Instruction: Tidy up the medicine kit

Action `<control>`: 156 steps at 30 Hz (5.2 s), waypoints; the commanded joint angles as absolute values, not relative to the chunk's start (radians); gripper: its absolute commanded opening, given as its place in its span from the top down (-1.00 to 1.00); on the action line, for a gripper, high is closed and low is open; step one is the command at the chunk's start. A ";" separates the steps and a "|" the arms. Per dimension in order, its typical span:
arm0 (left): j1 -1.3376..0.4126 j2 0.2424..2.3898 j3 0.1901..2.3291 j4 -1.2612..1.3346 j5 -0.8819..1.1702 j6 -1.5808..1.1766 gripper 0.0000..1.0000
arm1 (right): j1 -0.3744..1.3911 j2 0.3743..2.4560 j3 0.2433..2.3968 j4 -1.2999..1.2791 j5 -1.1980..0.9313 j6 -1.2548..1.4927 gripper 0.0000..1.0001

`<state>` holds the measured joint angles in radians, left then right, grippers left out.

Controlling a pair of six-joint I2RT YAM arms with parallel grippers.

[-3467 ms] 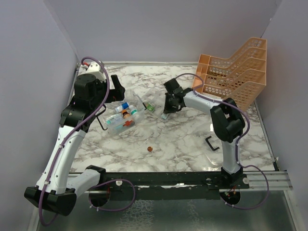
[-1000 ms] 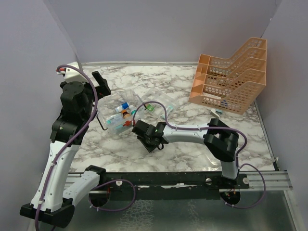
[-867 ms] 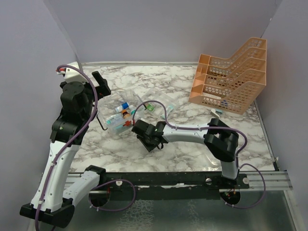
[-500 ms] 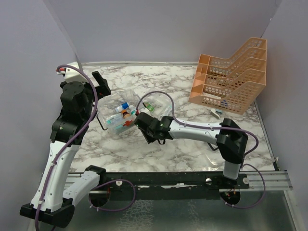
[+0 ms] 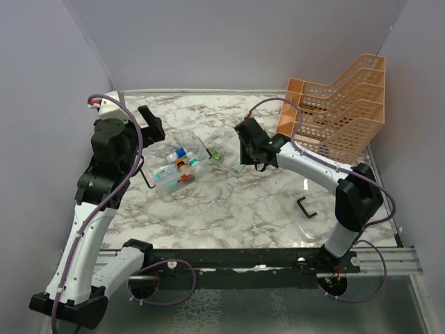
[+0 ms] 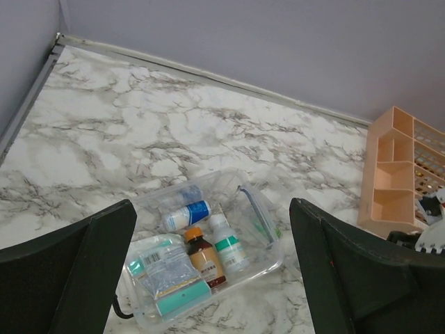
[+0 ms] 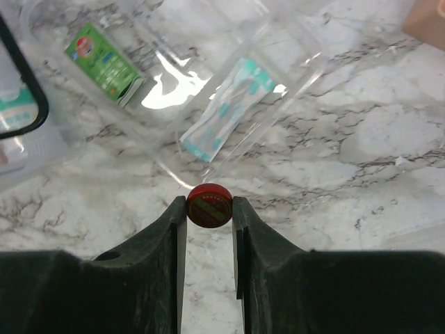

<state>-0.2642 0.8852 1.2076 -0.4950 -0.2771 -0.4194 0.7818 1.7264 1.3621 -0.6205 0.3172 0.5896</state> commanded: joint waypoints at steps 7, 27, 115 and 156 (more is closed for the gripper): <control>-0.268 0.900 1.192 -0.451 -0.126 -0.475 -0.92 | 0.631 1.920 1.515 -0.536 0.247 0.597 0.59; -0.268 0.899 1.186 -0.464 -0.118 -0.481 -0.92 | 0.585 2.163 1.770 -0.572 0.292 0.511 0.61; -0.103 1.014 0.946 -0.600 -0.162 -0.664 -0.85 | 0.632 2.258 1.773 -0.535 -0.034 -0.014 0.28; -0.056 1.166 0.917 -0.539 -0.181 -0.473 -0.37 | 0.656 2.011 1.572 -0.557 0.151 0.271 0.93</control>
<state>-0.0647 1.1458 0.9169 -0.5598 -0.1509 -0.4767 0.6491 2.0933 1.5967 -0.5224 0.0914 0.1776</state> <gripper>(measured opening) 0.736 0.232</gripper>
